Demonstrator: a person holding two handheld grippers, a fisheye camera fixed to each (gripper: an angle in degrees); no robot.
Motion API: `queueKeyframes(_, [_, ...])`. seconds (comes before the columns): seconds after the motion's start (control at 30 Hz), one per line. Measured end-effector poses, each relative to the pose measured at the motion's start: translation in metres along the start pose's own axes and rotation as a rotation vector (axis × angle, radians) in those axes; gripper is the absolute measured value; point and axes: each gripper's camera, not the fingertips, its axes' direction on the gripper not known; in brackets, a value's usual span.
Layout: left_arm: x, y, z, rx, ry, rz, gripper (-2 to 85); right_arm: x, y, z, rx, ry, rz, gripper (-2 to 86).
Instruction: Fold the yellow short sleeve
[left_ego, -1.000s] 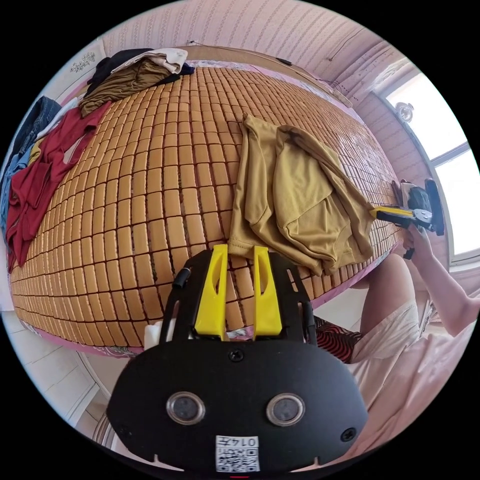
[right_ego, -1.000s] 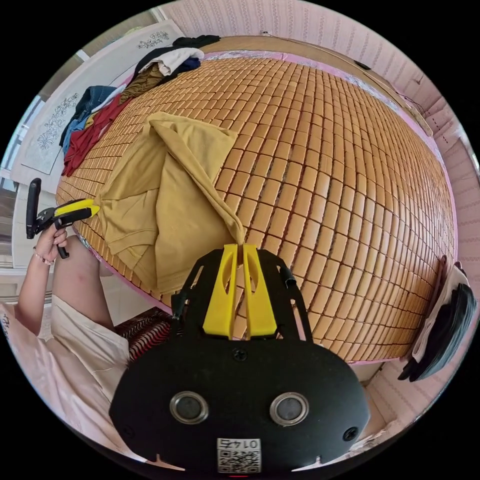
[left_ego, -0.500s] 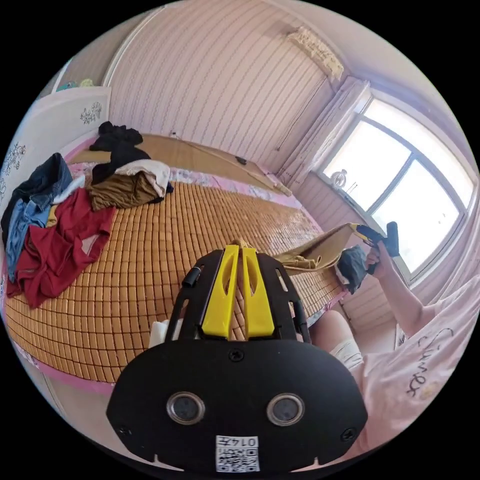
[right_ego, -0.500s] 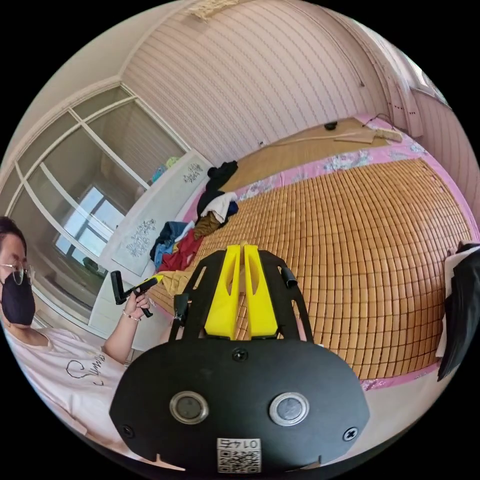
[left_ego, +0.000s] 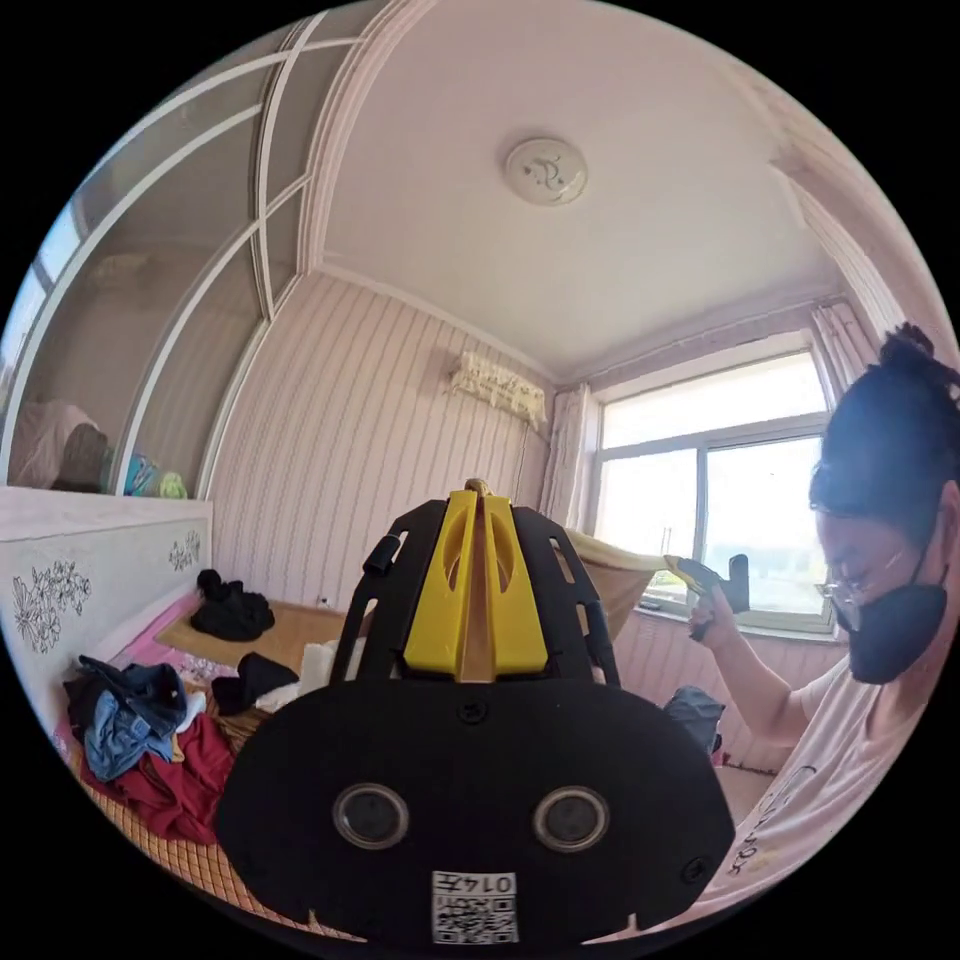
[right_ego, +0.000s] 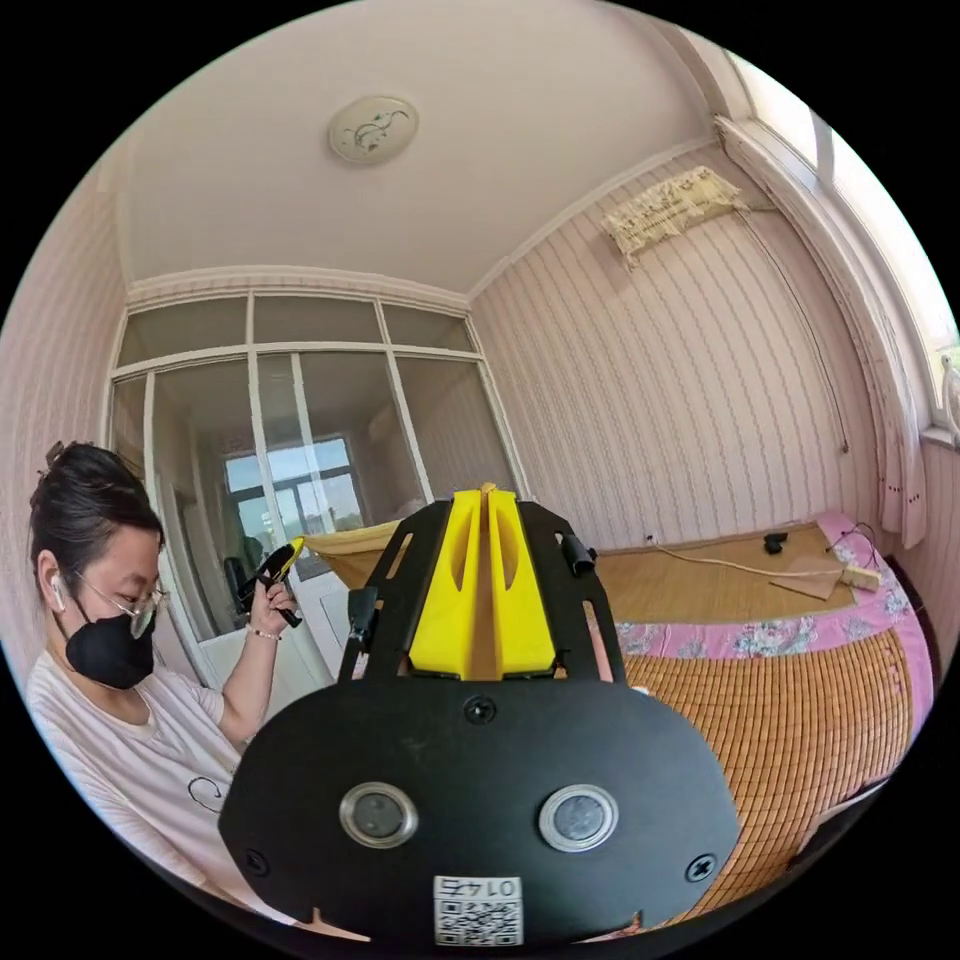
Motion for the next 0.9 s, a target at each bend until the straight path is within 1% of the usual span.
queueKeyframes(0.07, [0.020,-0.023,-0.030,0.109,0.072,0.035,-0.9,-0.029,-0.013,-0.030,0.075,-0.055,-0.091,0.5])
queueKeyframes(0.17, [0.039,-0.046,-0.049,0.207,0.137,0.092,-1.0,-0.063,-0.036,-0.054,0.112,-0.080,-0.200,0.5])
queueKeyframes(0.23, [0.045,-0.056,-0.048,0.223,0.106,0.138,-1.0,-0.076,-0.049,-0.058,0.103,-0.081,-0.252,0.5])
queueKeyframes(0.3, [0.040,-0.060,-0.032,0.188,0.066,0.145,-0.9,-0.080,-0.059,-0.053,0.086,-0.013,-0.300,0.5])
queueKeyframes(0.4, [0.009,-0.047,0.029,0.000,0.037,0.054,-0.9,-0.046,-0.066,-0.017,-0.042,0.084,-0.242,0.5])
queueKeyframes(0.43, [-0.009,-0.033,0.062,-0.113,0.002,0.007,-0.9,-0.019,-0.061,0.006,-0.130,0.103,-0.180,0.5])
queueKeyframes(0.47, [-0.028,-0.012,0.097,-0.232,-0.024,-0.039,-0.9,0.012,-0.050,0.031,-0.226,0.157,-0.108,0.5])
queueKeyframes(0.5, [-0.037,0.000,0.116,-0.304,-0.044,-0.060,-0.9,0.028,-0.041,0.043,-0.258,0.202,-0.073,0.4])
queueKeyframes(0.57, [-0.069,0.062,0.187,-0.556,-0.122,-0.146,-0.9,0.094,0.006,0.095,-0.419,0.432,0.065,0.4])
queueKeyframes(0.6, [-0.073,0.077,0.201,-0.595,-0.145,-0.159,-0.9,0.110,0.018,0.107,-0.467,0.470,0.109,0.4])
queueKeyframes(0.63, [-0.073,0.102,0.222,-0.647,-0.178,-0.143,-0.8,0.139,0.039,0.124,-0.526,0.488,0.208,0.4])
queueKeyframes(0.67, [-0.067,0.115,0.238,-0.668,-0.210,-0.093,-0.8,0.159,0.049,0.131,-0.524,0.456,0.310,0.4])
queueKeyframes(0.7, [-0.063,0.116,0.244,-0.666,-0.215,-0.062,-0.8,0.166,0.049,0.132,-0.493,0.438,0.350,0.4])
queueKeyframes(0.73, [-0.054,0.112,0.250,-0.619,-0.227,-0.005,-0.8,0.175,0.042,0.130,-0.414,0.397,0.411,0.4])
queueKeyframes(0.77, [-0.048,0.103,0.251,-0.555,-0.216,0.032,-0.8,0.178,0.027,0.125,-0.324,0.360,0.424,0.4])
queueKeyframes(0.83, [-0.044,0.091,0.252,-0.494,-0.202,0.056,-0.8,0.172,-0.002,0.117,-0.223,0.332,0.362,0.4])
queueKeyframes(0.9, [-0.046,0.092,0.255,-0.492,-0.189,0.070,-0.8,0.163,-0.023,0.111,-0.174,0.307,0.271,0.4])
